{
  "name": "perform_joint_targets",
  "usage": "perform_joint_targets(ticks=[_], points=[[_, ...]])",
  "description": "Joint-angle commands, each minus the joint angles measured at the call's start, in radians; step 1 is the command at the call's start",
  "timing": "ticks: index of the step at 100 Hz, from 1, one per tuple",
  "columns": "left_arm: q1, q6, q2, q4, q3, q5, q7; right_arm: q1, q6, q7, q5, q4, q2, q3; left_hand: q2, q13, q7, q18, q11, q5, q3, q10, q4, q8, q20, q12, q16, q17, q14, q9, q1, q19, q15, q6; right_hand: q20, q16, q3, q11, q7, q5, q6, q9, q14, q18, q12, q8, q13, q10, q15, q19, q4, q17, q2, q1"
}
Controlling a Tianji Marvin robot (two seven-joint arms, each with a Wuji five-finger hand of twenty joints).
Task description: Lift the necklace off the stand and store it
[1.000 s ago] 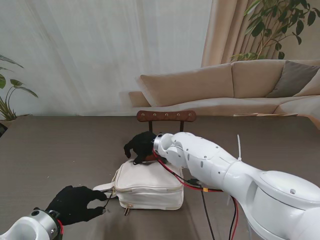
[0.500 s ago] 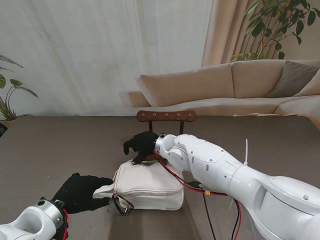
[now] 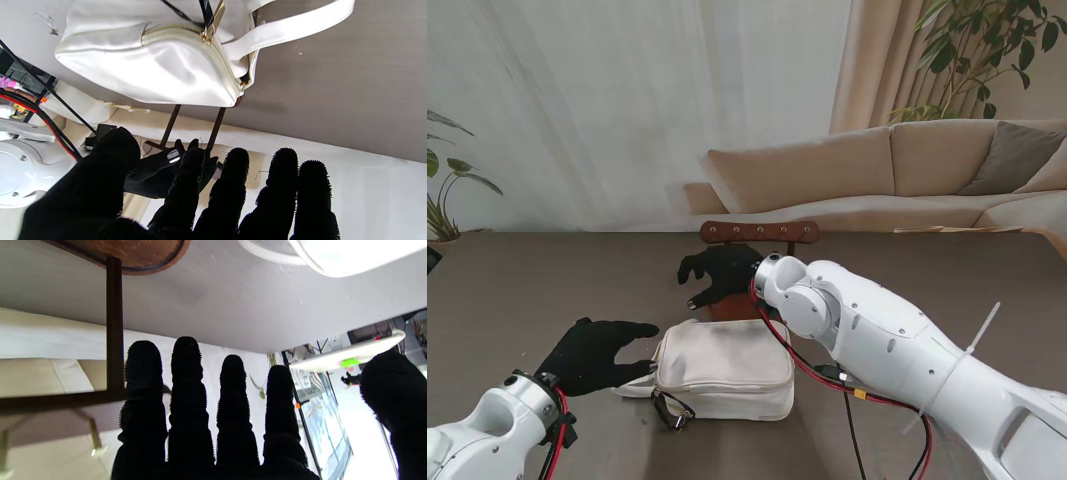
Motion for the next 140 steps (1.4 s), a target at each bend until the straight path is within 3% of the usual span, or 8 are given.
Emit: perform_joint_targets(ticks=[1, 31, 56, 86, 103, 114, 121, 140], points=[[-0.016, -0.011, -0.007, 0.015, -0.001, -0.017, -0.011, -0.039, 0.002, 0.014, -0.011, -0.047, 0.028, 0.025, -0.008, -0.030, -0.001, -0.013, -0.010, 0.001, -0.021, -0.012, -0.005, -0.005, -0.020, -0.017, -0.010, -0.023, 0.002, -0.028, -0.002, -0.039, -0.017, -0.014, -0.019, -0.006, -0.040, 0.002, 0.003, 0.013, -0.016, -0.022, 0.011, 0.025, -0.008, 0.005, -0.022, 0.016, -0.009, -0.018, 0.025, -0.235, 0.023, -0.017], [-0.076, -0.053, -0.018, 0.077, 0.015, -0.070, 0.074, -0.260, -0.003, 0.058, -0.048, -0.251, 0.098, 0.277, -0.039, -0.056, 0.004, -0.014, -0.015, 0.010, -0.014, -0.019, -0.006, 0.002, -0.025, -0.024, -0.027, -0.037, -0.007, -0.038, 0.003, -0.092, -0.026, -0.009, -0.012, -0.011, -0.008, 0.011, 0.027, 0.114, -0.037, 0.006, 0.009, 0.030, 0.006, 0.079, -0.033, 0.013, -0.014, -0.027, 0.032, -0.247, 0.001, -0.005], [-0.136, -0.088, -0.029, 0.137, 0.052, -0.126, 0.144, -0.479, -0.029, 0.065, -0.065, -0.398, 0.126, 0.500, -0.049, -0.084, -0.006, -0.019, -0.025, -0.003, -0.021, -0.025, -0.008, 0.007, -0.023, -0.042, -0.112, -0.043, -0.015, -0.063, -0.001, -0.174, -0.047, 0.000, -0.006, -0.011, 0.026, -0.002, 0.004, 0.140, -0.044, 0.014, 0.016, 0.034, 0.011, 0.100, -0.043, 0.018, -0.021, -0.037, 0.039, -0.260, -0.022, 0.009], [-0.182, -0.106, -0.045, 0.213, 0.108, -0.186, 0.227, -0.694, -0.048, 0.030, -0.058, -0.468, 0.131, 0.707, -0.068, -0.121, -0.016, -0.021, -0.042, -0.015, -0.026, -0.032, -0.008, 0.006, -0.028, -0.072, -0.251, -0.036, -0.008, -0.102, 0.008, -0.297, -0.066, 0.003, 0.000, -0.021, 0.003, -0.041, -0.063, 0.167, -0.049, 0.026, 0.012, 0.038, 0.008, 0.109, -0.076, 0.013, -0.057, -0.071, 0.045, -0.294, -0.012, 0.021], [-0.188, -0.114, -0.048, 0.222, 0.113, -0.196, 0.245, -0.778, -0.038, -0.025, -0.044, -0.470, 0.122, 0.786, -0.073, -0.118, -0.015, -0.017, -0.039, -0.013, -0.023, -0.036, -0.008, 0.006, -0.026, -0.074, -0.269, -0.026, -0.004, -0.101, 0.012, -0.327, -0.061, 0.005, -0.005, -0.036, -0.003, -0.066, -0.093, 0.167, -0.046, 0.029, 0.006, 0.041, 0.004, 0.109, -0.095, 0.012, -0.087, -0.109, 0.049, -0.315, -0.016, 0.036], [-0.186, -0.115, -0.050, 0.222, 0.115, -0.200, 0.251, -0.806, -0.026, -0.090, -0.044, -0.463, 0.110, 0.810, -0.072, -0.118, -0.015, -0.013, -0.038, -0.011, -0.023, -0.036, -0.008, 0.006, -0.024, -0.075, -0.273, -0.016, -0.002, -0.099, 0.013, -0.349, -0.058, 0.005, -0.004, -0.040, 0.008, -0.077, -0.108, 0.192, -0.038, 0.048, 0.016, 0.055, 0.002, 0.105, -0.090, 0.019, -0.093, -0.121, 0.050, -0.312, -0.045, 0.052], [-0.183, -0.115, -0.051, 0.221, 0.117, -0.201, 0.257, -0.816, -0.029, -0.067, -0.039, -0.473, 0.113, 0.832, -0.071, -0.116, -0.013, -0.009, -0.037, -0.007, -0.023, -0.036, -0.008, 0.007, -0.021, -0.075, -0.274, -0.009, -0.001, -0.096, 0.012, -0.361, -0.055, 0.006, -0.002, -0.044, 0.001, -0.088, -0.127, 0.167, -0.037, 0.023, 0.003, 0.039, 0.004, 0.104, -0.109, 0.015, -0.106, -0.137, 0.050, -0.330, -0.015, 0.044], [-0.183, -0.112, -0.051, 0.220, 0.122, -0.202, 0.260, -0.832, -0.025, -0.091, -0.034, -0.489, 0.108, 0.846, -0.068, -0.117, -0.014, -0.005, -0.038, -0.007, -0.023, -0.032, -0.008, 0.006, -0.013, -0.076, -0.275, 0.006, 0.002, -0.096, 0.013, -0.396, -0.054, 0.008, 0.004, -0.043, 0.004, -0.083, -0.125, 0.182, -0.038, 0.041, 0.011, 0.048, 0.007, 0.109, -0.102, 0.018, -0.102, -0.137, 0.052, -0.323, -0.030, 0.048]])
